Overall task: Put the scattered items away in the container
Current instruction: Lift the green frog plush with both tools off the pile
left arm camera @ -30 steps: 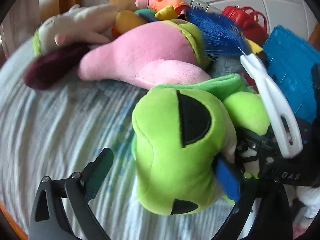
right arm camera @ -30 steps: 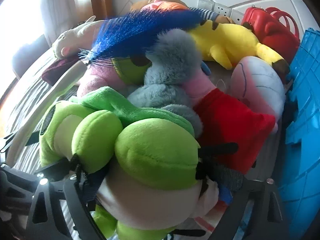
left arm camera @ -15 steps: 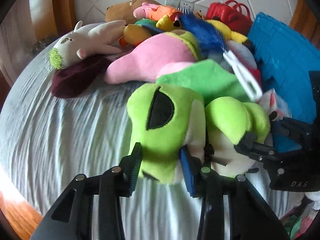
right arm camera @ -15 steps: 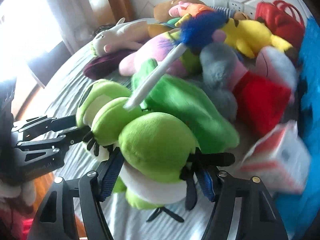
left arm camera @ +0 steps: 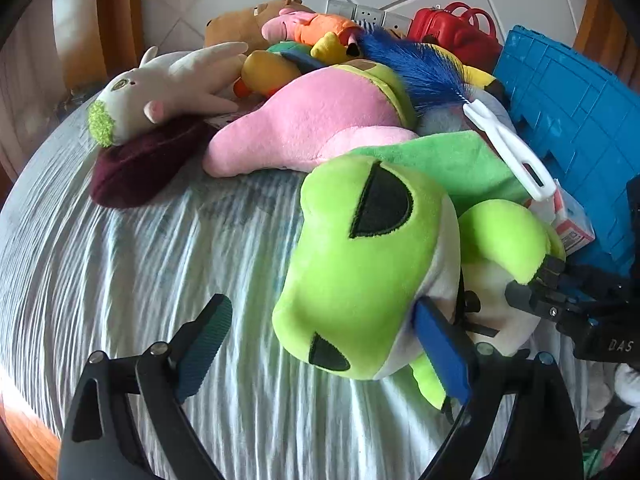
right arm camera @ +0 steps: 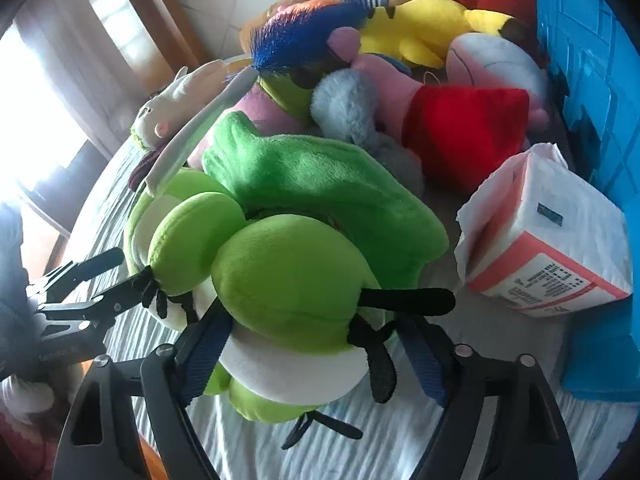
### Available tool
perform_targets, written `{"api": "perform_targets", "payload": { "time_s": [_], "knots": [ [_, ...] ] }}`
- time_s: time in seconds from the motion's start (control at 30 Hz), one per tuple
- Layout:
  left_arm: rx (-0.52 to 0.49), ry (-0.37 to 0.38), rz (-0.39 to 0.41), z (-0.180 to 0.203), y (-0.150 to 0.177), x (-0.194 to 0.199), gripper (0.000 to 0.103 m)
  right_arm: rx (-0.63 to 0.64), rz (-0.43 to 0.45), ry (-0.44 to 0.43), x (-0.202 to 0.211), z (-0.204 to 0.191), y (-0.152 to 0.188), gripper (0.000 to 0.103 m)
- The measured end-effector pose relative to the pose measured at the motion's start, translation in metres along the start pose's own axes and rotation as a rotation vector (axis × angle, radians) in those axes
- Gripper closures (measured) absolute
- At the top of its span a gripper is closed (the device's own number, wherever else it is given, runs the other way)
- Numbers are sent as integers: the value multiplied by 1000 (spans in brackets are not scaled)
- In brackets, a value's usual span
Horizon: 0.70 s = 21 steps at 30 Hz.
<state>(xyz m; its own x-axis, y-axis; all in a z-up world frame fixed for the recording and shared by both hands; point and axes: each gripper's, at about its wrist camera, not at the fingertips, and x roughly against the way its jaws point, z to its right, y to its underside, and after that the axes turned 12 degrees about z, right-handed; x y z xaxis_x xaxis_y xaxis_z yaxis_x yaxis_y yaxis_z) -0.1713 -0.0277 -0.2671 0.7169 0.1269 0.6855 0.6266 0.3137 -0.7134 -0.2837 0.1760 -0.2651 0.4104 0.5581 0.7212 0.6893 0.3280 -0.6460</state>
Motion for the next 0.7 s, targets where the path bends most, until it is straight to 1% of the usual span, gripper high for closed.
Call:
{"api": "perform_targets", "payload": {
  "time_s": [0.03,0.07,0.1,0.13,0.17,0.3,0.53,0.57,0.6,0.63,0.67,0.7],
  "knots": [
    [-1,-5,0,0,0,-2,5,7,4,-1,1,-1,-1,19],
    [2,-12,2,-1,-1,-5,0,20,5,3,1,-2,-1,18],
    [8,-14,4,-2,-1,-7,0,33,6,8,2,-4,-2,14],
    [19,-4,4,-2,-2,-10,0,44,2,17,4,-6,0,5],
    [30,6,5,-3,-4,-12,0,54,-1,30,4,-6,0,1],
    [38,76,1,2,-9,-22,0,58,-24,37,-4,3,1,0],
    [48,173,-35,7,-14,-29,0,-23,-63,-39,-29,19,2,0],
    [29,172,-44,10,-13,-32,0,-34,-68,-50,-33,22,3,0],
    [-10,153,-73,17,-10,-40,0,-46,-74,-61,-36,24,3,0],
    [-53,129,-101,25,-6,-49,0,-57,-79,-71,-40,26,3,0],
    [-105,87,-115,34,0,-58,0,-66,-84,-80,-43,28,3,0],
    [-125,64,-92,38,3,-60,0,-44,-78,-67,-44,25,4,0]
  ]
}}
